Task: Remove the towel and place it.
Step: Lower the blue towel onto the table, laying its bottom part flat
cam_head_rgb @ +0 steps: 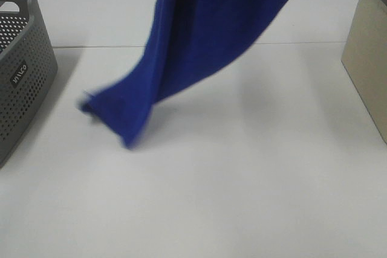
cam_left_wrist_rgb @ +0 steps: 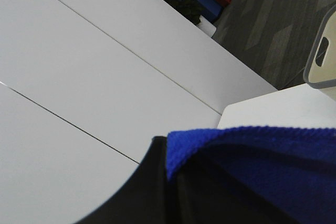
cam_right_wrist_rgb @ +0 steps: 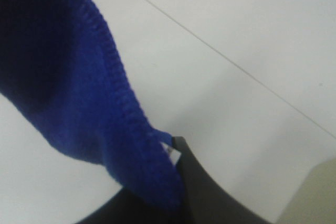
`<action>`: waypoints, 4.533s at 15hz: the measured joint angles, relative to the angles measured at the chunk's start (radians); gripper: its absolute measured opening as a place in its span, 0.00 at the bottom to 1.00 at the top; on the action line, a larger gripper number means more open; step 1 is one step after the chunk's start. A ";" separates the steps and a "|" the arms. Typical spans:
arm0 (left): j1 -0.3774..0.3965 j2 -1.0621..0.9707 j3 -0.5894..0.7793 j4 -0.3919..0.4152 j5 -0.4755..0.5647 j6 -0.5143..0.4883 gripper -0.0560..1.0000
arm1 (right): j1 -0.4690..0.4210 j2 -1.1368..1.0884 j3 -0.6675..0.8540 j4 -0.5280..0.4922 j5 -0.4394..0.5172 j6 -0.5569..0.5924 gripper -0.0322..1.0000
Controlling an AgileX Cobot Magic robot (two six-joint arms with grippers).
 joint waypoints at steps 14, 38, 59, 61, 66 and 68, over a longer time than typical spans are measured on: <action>0.116 -0.096 -0.001 0.022 0.210 -0.152 0.05 | 0.000 0.084 -0.308 -0.125 0.175 0.023 0.05; 0.392 0.613 -0.599 0.004 -0.081 -0.214 0.05 | -0.122 0.697 -0.737 -0.063 -0.553 0.013 0.05; 0.351 0.466 -0.604 0.002 0.085 -0.288 0.05 | -0.125 0.577 -0.736 -0.022 -0.426 -0.001 0.05; 0.367 0.537 -0.604 0.006 -0.161 -0.288 0.05 | -0.125 0.649 -0.736 0.011 -0.674 -0.002 0.05; 0.370 0.553 -0.623 0.056 -0.266 -0.288 0.05 | -0.123 0.650 -0.747 0.022 -0.809 -0.003 0.05; 0.370 0.553 -0.626 0.057 -0.210 -0.288 0.05 | -0.122 0.650 -0.747 0.022 -0.758 -0.003 0.05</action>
